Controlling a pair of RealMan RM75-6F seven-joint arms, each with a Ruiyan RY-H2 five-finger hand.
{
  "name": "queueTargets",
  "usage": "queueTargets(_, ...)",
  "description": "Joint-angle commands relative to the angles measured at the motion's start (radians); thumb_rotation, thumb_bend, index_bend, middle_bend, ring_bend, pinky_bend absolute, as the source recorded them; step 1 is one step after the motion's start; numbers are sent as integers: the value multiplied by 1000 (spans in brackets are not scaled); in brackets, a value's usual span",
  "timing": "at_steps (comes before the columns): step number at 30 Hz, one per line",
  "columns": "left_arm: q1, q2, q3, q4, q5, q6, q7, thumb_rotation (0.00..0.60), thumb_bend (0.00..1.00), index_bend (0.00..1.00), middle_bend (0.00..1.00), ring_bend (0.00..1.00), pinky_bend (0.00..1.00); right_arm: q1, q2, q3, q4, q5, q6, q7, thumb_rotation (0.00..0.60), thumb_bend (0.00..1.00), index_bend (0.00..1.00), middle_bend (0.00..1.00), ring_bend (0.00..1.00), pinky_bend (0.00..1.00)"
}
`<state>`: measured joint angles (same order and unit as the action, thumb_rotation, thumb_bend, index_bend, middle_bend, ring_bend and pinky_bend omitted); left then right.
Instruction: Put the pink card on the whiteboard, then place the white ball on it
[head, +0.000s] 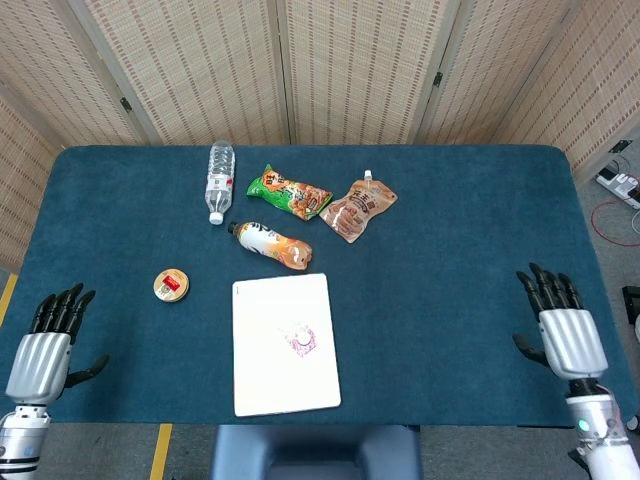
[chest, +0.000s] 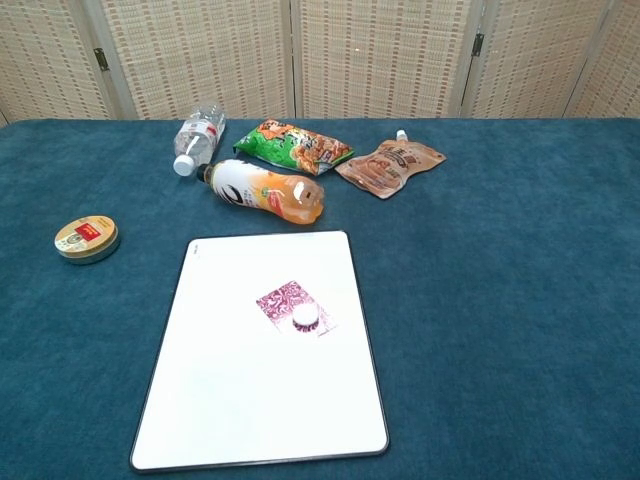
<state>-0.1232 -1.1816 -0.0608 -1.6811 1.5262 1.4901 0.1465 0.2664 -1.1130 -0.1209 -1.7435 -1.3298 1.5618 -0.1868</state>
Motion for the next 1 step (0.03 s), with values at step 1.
queueTargets(1, -2, -2, -2, -15, 7, 8, 11, 600, 246, 72, 16, 46, 0, -43, 0, 1, 24, -36, 36, 37, 600, 285, 13, 18, 0, 0)
